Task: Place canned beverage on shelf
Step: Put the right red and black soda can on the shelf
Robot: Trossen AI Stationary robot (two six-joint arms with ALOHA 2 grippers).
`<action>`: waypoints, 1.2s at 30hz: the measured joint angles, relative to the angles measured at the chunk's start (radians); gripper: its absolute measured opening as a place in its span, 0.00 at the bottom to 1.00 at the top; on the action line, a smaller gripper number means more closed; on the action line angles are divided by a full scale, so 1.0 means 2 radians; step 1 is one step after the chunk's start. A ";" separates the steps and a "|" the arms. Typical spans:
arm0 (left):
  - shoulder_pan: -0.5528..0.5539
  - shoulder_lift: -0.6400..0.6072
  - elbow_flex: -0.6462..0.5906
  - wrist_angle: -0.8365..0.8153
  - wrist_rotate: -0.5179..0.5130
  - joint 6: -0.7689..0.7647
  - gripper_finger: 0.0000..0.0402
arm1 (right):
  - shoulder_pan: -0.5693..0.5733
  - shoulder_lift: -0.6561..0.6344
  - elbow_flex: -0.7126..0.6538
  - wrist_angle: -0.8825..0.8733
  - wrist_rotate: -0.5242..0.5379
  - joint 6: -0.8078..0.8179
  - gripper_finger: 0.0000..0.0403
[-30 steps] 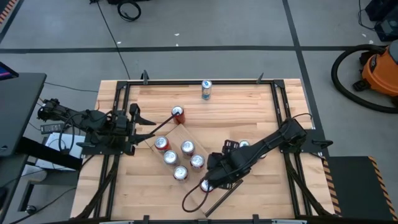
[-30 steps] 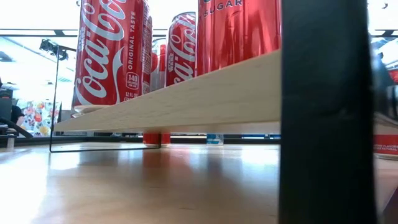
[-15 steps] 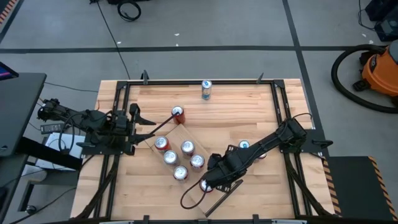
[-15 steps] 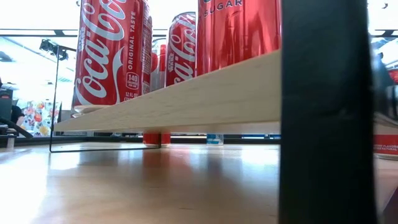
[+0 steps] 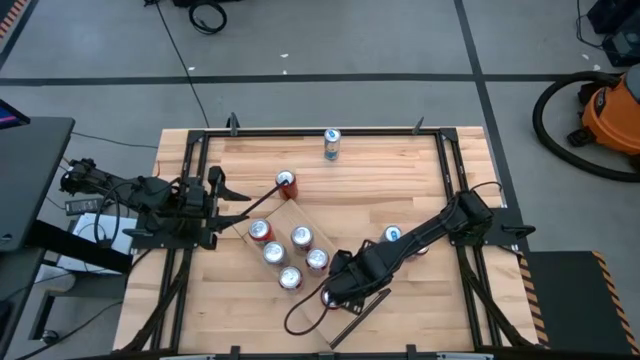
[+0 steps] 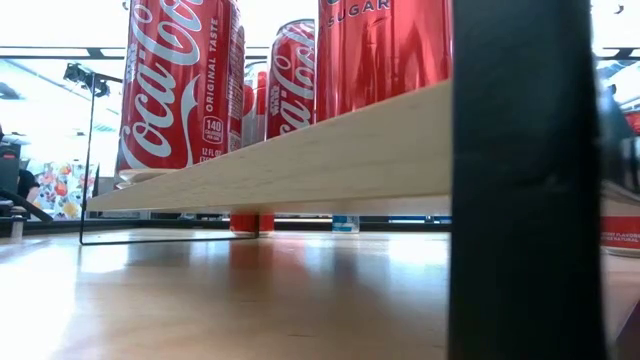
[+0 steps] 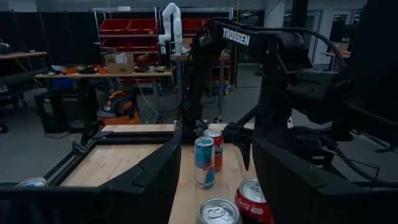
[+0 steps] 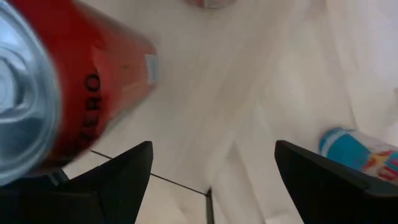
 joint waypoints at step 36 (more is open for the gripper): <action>0.000 0.000 0.000 0.000 0.000 0.001 0.52 | -0.010 0.000 -0.004 0.100 0.005 0.022 0.86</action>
